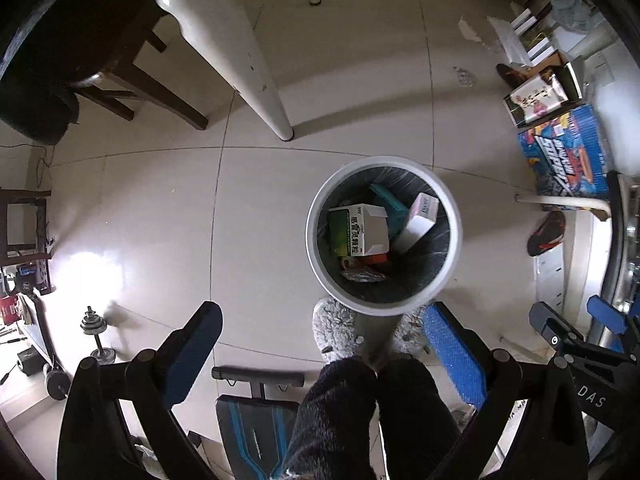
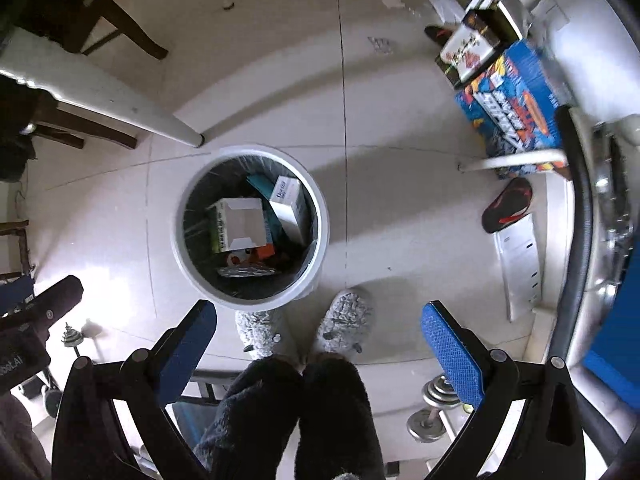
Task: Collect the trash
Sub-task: 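Open both tools over the bin, dropping the blister pack and box, then move both tools back over the table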
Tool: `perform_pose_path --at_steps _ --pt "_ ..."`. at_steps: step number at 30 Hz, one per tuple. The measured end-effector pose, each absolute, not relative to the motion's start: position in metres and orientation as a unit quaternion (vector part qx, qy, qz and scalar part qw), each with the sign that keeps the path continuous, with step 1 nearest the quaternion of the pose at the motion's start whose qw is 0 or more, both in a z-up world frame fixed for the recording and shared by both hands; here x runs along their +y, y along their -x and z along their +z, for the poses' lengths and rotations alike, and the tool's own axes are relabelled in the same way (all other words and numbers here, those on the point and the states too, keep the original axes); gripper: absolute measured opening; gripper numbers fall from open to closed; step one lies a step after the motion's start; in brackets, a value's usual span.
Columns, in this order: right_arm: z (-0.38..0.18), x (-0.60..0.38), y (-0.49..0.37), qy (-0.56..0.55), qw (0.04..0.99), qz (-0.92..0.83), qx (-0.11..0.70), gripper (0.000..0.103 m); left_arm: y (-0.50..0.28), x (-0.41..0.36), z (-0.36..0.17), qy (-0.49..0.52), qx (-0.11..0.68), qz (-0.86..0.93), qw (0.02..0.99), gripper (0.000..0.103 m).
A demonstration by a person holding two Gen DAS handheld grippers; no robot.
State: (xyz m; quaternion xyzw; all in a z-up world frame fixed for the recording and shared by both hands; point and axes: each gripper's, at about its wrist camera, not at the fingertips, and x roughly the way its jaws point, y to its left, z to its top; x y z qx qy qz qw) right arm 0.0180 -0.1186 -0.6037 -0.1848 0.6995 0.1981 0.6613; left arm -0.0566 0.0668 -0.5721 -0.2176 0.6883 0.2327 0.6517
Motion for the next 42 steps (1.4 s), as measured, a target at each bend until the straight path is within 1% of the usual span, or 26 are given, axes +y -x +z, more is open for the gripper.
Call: perform_pose_path --at_steps 6,15,20,22,27,31,34,38,42 --pt "-0.526 -0.120 -0.005 0.183 0.672 0.211 0.686 0.103 0.068 0.063 -0.511 0.216 0.681 0.233 0.660 0.103" --pt "-0.405 -0.135 0.008 0.154 0.683 0.206 0.683 0.103 0.082 0.059 -0.406 0.217 0.668 0.212 0.679 0.103" --pt "-0.337 -0.141 0.019 0.132 0.688 0.206 0.683 0.103 0.086 0.063 -0.348 0.201 0.654 0.219 0.695 0.103" --pt "-0.313 -0.140 0.019 0.118 0.693 0.211 0.680 0.103 0.083 0.065 -0.326 0.198 0.638 0.219 0.711 0.103" --pt "-0.271 -0.127 -0.001 0.078 0.708 0.216 0.668 0.103 0.055 0.075 -0.291 0.193 0.607 0.229 0.736 0.103" --pt "-0.247 -0.116 -0.049 0.052 0.718 0.220 0.659 0.103 0.007 0.085 -0.268 0.170 0.581 0.248 0.757 0.103" --pt "-0.233 -0.108 -0.105 0.063 0.723 0.222 0.651 0.103 -0.035 0.097 -0.261 0.157 0.569 0.261 0.764 0.103" --pt "-0.225 -0.094 -0.199 0.116 0.726 0.227 0.639 0.103 -0.113 0.111 -0.261 0.159 0.564 0.266 0.765 0.103" --pt "-0.235 -0.075 -0.311 0.191 0.713 0.229 0.635 0.103 -0.210 0.125 -0.270 0.177 0.567 0.276 0.756 0.103"
